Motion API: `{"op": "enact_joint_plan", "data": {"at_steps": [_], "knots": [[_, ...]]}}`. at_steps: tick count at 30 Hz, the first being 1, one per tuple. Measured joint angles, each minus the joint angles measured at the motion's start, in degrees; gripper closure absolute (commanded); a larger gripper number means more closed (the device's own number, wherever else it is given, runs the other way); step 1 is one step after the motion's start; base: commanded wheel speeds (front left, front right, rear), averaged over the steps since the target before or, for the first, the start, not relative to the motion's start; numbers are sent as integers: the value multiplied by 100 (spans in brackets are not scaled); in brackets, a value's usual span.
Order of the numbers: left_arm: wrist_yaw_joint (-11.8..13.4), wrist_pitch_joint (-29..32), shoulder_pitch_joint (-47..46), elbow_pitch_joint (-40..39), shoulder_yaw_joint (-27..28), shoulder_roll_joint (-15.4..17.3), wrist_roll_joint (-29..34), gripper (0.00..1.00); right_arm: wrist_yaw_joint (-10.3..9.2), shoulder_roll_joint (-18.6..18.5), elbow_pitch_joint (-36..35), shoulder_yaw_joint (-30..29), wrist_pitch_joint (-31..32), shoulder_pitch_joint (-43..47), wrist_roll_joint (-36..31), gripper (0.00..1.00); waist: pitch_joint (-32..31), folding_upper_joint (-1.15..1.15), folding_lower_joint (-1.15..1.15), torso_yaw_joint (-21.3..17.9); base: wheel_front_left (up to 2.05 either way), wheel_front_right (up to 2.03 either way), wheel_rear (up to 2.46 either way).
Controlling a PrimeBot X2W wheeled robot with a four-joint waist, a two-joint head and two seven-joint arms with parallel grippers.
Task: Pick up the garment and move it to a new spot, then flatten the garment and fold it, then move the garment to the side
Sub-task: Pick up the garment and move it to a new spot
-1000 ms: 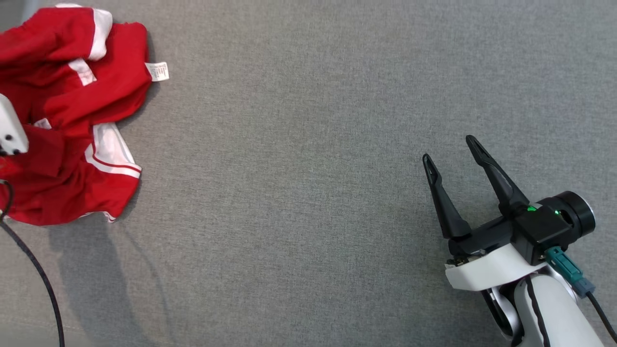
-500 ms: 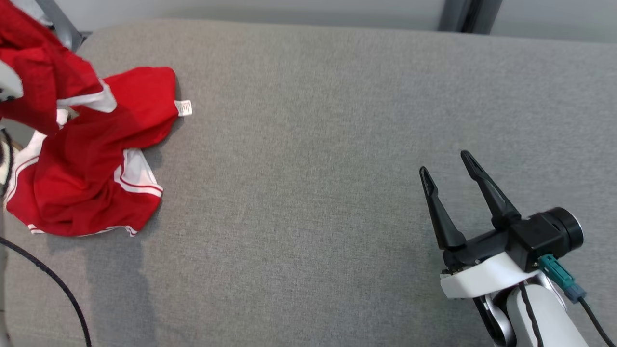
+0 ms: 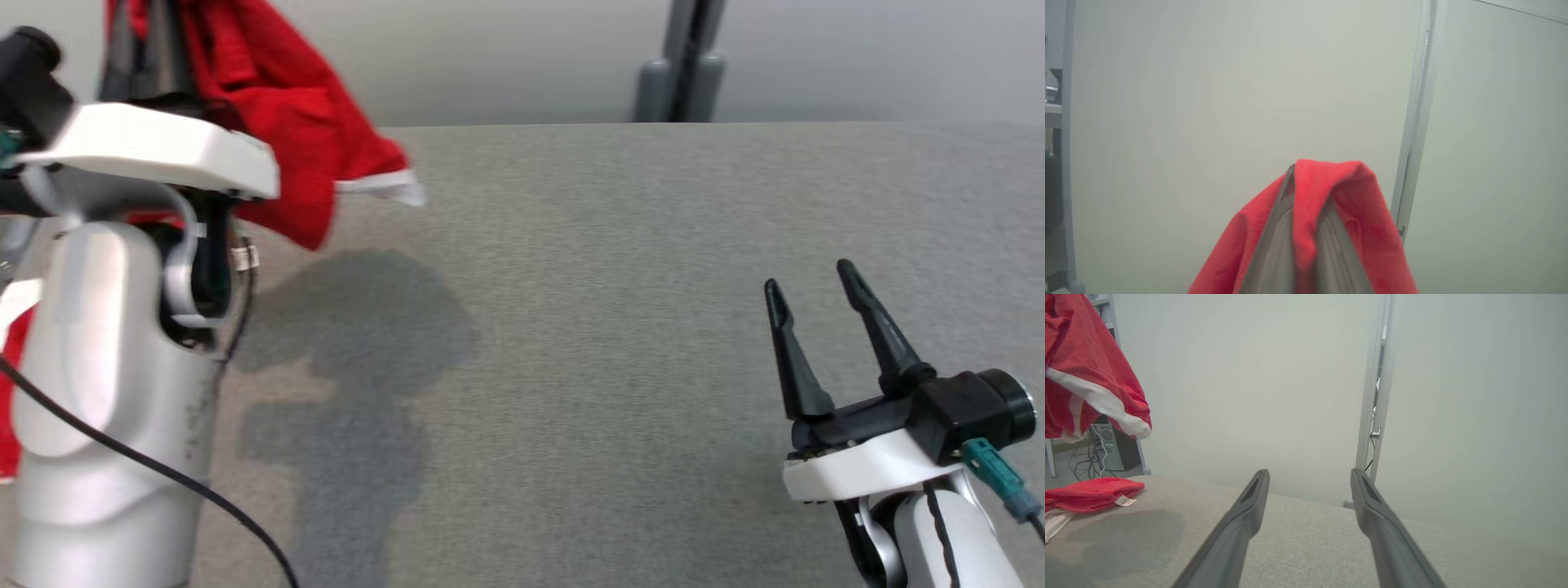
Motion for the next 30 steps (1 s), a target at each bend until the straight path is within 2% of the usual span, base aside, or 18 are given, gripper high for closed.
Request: {"op": "enact_joint_plan", "data": {"at_steps": [4, 11, 15, 17, 23, 24, 25, 26, 27, 30], "knots": [[100, 81, 102, -307, -360, -345, 20, 100, 0, 4, -54, -100, -1, -46, 1, 0, 32, 0, 0, -382, 0, 0, 0], [342, 8, 89, -241, -923, -626, -46, 100, 0, 11, -114, -282, -3, -153, 87, 0, 197, 0, 0, -1140, 0, 0, 0], [722, -92, 62, 342, -1084, -657, -27, 100, 0, 7, -194, -338, -5, -207, 252, 0, 317, 0, 0, -1584, 0, 0, 0], [836, -149, 61, 726, -1223, -651, 137, 100, 0, 9, -218, -342, -10, -218, 310, 0, 381, 0, 0, -1786, 0, 0, 0], [873, -179, 66, 1688, -1642, -665, 322, 100, 0, 9, -244, -323, -10, -227, 405, 0, 554, 0, 0, -2189, 0, 0, 0], [829, -132, 66, 2051, -1859, -670, 375, 100, 0, 9, -247, -314, -11, -228, 417, 0, 615, 0, 0, -2286, 0, 0, 0], [776, -81, 69, 2213, -1973, -671, 380, 89, 0, 9, -248, -305, -10, -228, 425, 0, 638, 0, 0, -2318, 0, 0, 0], [703, -43, 74, 2353, -2085, -672, 376, 42, 0, 11, -248, -293, -11, -229, 433, 0, 655, 0, 0, -2340, 0, 0, 0], [638, -33, 93, 2399, -2157, -672, 264, 0, 0, 9, -244, -286, -11, -228, 436, 0, 660, 0, 0, -2347, 0, 0, 0], [547, -26, 140, 2479, -2427, -668, -155, 0, 0, 11, -233, -218, -10, -226, 443, 0, 614, 0, 0, -2304, 0, 0, 0]]}}
